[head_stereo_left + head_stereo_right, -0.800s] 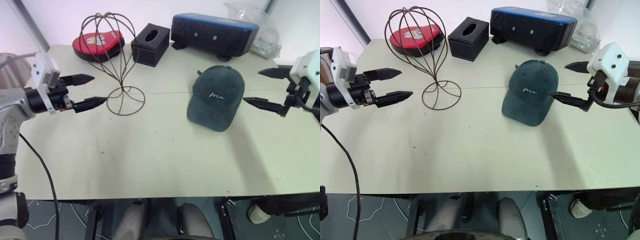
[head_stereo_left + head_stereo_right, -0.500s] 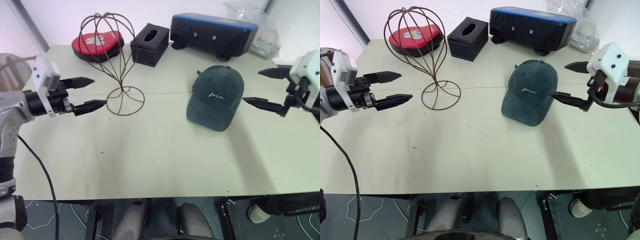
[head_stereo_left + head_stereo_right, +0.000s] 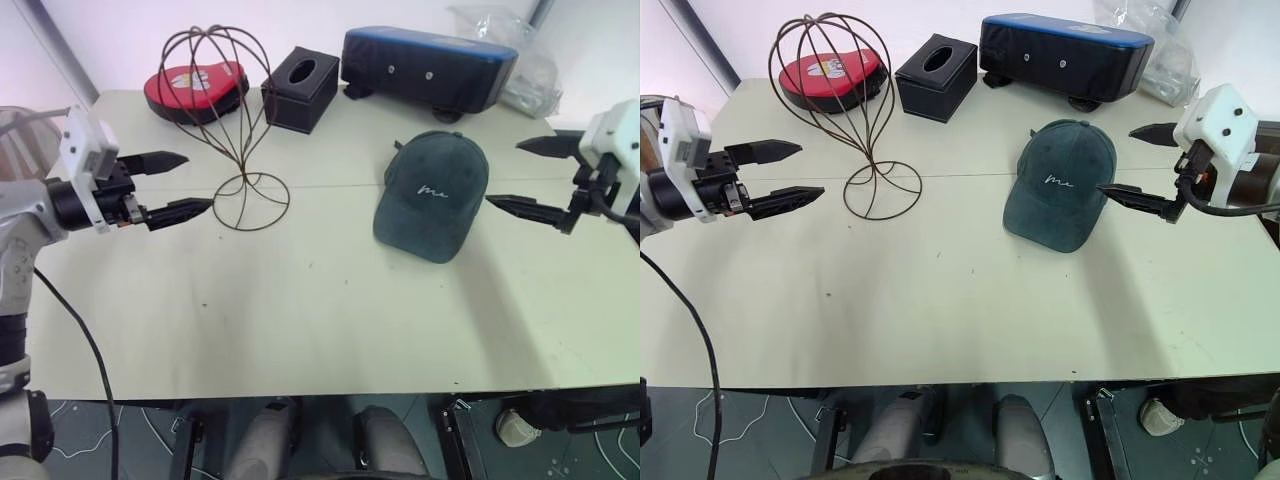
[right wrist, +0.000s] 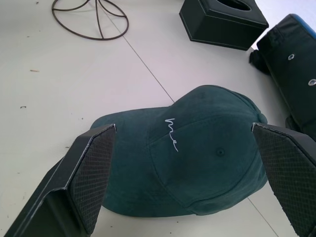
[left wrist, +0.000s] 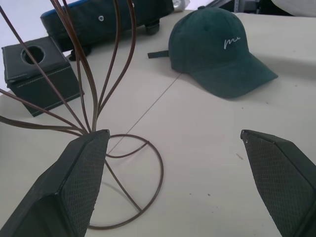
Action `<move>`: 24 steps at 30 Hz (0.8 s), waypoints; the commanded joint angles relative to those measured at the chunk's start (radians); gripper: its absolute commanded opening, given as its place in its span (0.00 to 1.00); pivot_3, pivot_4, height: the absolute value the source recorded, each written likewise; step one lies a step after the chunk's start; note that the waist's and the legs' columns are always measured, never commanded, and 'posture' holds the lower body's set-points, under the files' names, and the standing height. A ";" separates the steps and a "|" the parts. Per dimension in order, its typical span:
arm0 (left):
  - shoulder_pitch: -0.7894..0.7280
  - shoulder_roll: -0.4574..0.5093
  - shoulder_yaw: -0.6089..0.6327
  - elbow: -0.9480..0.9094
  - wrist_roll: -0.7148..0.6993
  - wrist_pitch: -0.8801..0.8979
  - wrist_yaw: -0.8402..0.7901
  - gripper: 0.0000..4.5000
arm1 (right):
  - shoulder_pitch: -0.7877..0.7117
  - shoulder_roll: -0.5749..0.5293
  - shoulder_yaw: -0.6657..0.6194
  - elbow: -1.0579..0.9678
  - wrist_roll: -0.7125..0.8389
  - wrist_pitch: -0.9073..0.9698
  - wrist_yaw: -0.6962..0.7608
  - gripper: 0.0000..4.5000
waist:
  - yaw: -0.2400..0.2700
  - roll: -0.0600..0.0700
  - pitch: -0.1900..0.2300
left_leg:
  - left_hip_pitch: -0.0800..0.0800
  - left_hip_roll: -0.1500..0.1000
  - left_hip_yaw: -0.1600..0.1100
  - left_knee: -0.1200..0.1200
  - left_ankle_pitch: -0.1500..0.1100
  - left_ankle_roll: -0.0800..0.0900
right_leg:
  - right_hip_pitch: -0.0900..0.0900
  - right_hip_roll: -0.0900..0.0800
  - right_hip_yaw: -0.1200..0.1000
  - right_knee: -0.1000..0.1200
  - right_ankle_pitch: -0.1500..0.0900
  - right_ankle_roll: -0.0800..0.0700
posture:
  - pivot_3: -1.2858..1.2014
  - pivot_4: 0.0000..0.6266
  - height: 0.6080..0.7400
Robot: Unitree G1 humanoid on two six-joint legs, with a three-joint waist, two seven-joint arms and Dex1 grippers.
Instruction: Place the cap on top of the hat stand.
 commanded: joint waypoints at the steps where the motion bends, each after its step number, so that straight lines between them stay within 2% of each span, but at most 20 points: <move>1: -0.007 0.005 0.029 -0.036 -0.019 0.004 0.008 0.99 | -0.013 -0.027 -0.019 -0.044 0.020 0.007 0.002 1.00 | 0.000 0.000 0.000 | 0.000 0.000 0.000 0.000 0.000 0.000 | 0.000 0.000 0.000 0.000 0.000 0.000 | 0.52 0.24 1.00; 17: -0.023 0.001 0.027 -0.042 -0.023 0.023 0.010 0.99 | 0.029 -0.020 -0.035 -0.109 0.035 0.042 -0.017 1.00 | 0.000 0.000 0.000 | 0.000 0.000 0.000 0.000 0.000 0.000 | 0.000 0.000 0.000 0.000 0.000 0.000 | 0.52 0.24 1.00; 24: 0.052 -0.011 0.048 -0.107 -0.049 0.053 0.044 0.99 | 0.143 0.032 -0.043 -0.271 -0.049 0.006 -0.158 1.00 | 0.000 0.000 0.000 | 0.000 0.000 0.000 0.000 0.000 0.000 | 0.000 0.000 0.000 0.000 0.000 0.000 | 0.52 0.24 1.00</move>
